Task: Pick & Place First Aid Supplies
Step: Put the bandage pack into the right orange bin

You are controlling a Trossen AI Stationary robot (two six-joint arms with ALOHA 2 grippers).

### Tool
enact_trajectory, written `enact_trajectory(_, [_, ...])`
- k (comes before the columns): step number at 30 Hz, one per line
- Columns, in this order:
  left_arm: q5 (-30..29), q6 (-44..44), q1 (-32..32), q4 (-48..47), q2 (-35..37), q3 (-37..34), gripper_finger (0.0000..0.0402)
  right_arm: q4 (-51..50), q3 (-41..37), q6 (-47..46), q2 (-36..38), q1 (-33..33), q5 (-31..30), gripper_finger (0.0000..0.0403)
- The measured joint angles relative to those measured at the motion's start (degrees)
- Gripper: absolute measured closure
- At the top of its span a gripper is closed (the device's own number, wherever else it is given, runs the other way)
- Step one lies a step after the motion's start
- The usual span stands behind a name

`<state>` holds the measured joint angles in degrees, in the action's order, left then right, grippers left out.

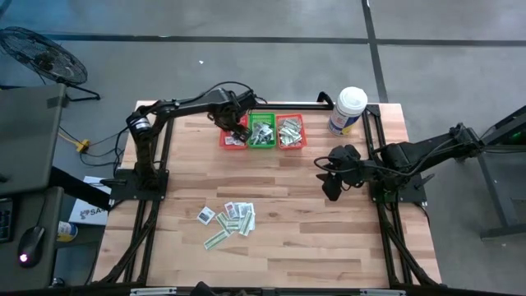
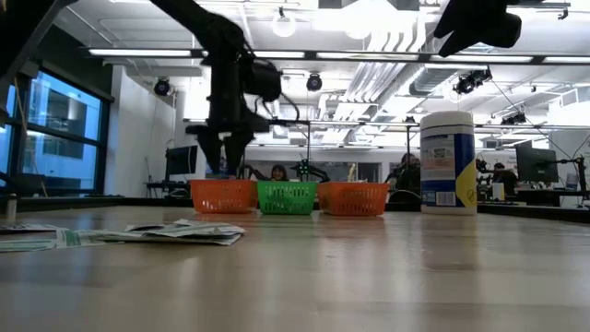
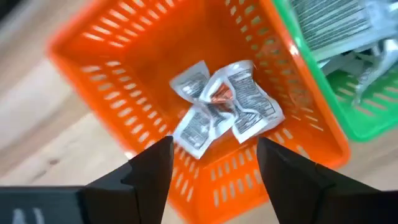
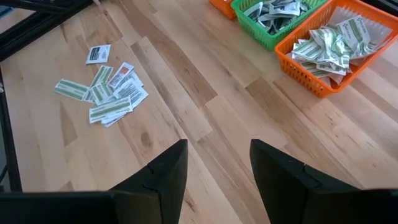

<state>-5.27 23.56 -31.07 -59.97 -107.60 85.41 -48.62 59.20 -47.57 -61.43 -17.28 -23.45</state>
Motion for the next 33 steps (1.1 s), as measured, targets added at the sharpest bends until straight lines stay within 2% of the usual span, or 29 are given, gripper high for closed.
enact_trajectory(8, [-5.72, -0.85, 2.33, -5.88, 1.15, 6.68, 0.0174, 0.07, 0.00, 1.15, 0.00, 0.00, 0.00, 0.0235])
enact_trajectory(17, [-5.88, -2.72, 7.17, -11.78, 4.63, 8.80, 0.0174, 0.31, 0.00, 2.60, 0.00, -0.04, 2.14, 0.0235])
enact_trajectory(22, [-5.80, -2.08, 12.73, -16.12, 7.74, 8.72, 0.0174, 0.80, 0.00, 3.02, 0.00, -0.04, 2.63, 0.0235])
enact_trajectory(29, [-6.16, 6.18, 22.51, -18.24, 10.96, 8.72, 0.0174, 1.34, 0.00, 3.02, 0.00, -0.14, 2.50, 0.0235])
enact_trajectory(33, [-7.70, 10.46, 28.33, -18.84, 11.47, 8.72, 0.0174, 0.85, 0.00, 4.05, 0.00, -2.26, 1.09, 0.0235])
